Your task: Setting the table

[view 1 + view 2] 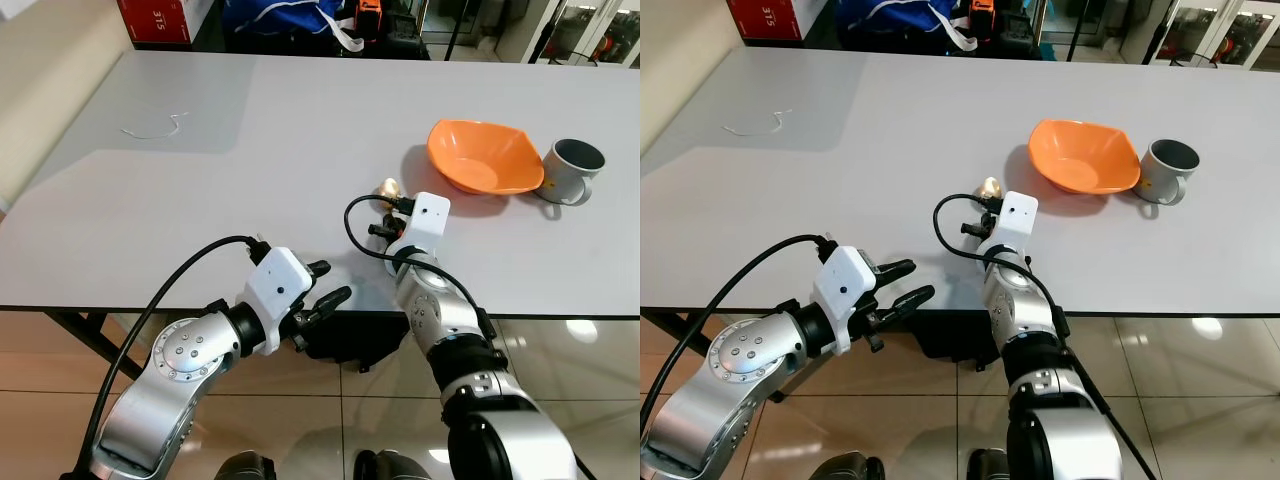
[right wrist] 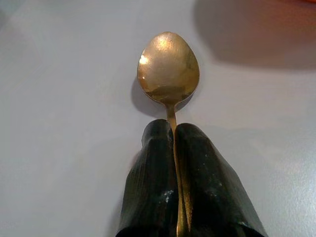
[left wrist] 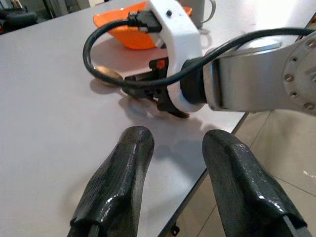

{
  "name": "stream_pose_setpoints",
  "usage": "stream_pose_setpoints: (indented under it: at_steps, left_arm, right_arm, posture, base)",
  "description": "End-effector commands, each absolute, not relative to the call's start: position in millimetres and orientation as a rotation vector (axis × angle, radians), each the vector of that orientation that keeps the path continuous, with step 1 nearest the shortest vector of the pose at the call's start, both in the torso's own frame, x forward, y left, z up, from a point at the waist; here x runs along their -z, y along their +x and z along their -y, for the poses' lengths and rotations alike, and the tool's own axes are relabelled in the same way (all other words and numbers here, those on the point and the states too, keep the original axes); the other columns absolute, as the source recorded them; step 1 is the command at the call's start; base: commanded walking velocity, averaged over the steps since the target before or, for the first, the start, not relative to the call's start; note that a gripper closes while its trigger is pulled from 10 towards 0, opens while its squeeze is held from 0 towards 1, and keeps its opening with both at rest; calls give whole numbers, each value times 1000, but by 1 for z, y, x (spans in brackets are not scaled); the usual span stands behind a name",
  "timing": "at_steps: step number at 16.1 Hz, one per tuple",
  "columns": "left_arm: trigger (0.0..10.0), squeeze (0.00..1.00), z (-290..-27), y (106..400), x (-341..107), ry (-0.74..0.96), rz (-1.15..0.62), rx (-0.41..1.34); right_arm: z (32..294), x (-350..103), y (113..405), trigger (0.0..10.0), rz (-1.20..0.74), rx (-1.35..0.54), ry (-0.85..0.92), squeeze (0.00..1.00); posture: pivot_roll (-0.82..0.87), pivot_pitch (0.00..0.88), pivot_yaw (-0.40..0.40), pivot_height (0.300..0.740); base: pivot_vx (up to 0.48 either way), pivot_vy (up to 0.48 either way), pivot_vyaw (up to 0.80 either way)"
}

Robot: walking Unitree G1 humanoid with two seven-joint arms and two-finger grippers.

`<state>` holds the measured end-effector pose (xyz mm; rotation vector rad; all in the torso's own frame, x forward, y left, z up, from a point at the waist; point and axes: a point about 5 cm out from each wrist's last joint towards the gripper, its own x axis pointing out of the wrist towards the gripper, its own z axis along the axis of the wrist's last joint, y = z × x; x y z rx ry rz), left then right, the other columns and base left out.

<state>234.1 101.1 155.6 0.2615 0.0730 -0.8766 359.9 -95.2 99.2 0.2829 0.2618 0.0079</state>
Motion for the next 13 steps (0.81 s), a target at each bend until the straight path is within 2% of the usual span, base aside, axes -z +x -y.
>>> stream_pose_setpoints:
  at_steps: [1,9,10,12,13]
  left_arm:
    - [10000,0,-102,232,-159,261,-68,880]
    - [10000,0,-107,227,-162,273,-83,875]
    - [10000,0,-108,227,-162,277,-85,874]
    - [10000,0,-108,227,-163,284,-87,872]
    - [10000,0,-108,227,-163,284,-87,872]
  right_arm:
    - [95,-104,364,10000,-239,-14,255,0]
    - [100,-97,368,10000,-263,13,230,0]
    - [101,-97,368,10000,-267,13,235,157]
    - [100,-96,369,10000,-266,8,238,976]
    - [100,-96,369,10000,-266,8,236,1000]
  posture:
    - [113,127,-15,740]
    - [154,137,-20,740]
    - [161,137,-18,740]
    - [167,136,-18,740]
    - [167,136,-18,740]
  base:
    - [0,0,0]
    - [0,0,0]
    - [0,0,0]
    - [0,0,0]
    - [0,0,0]
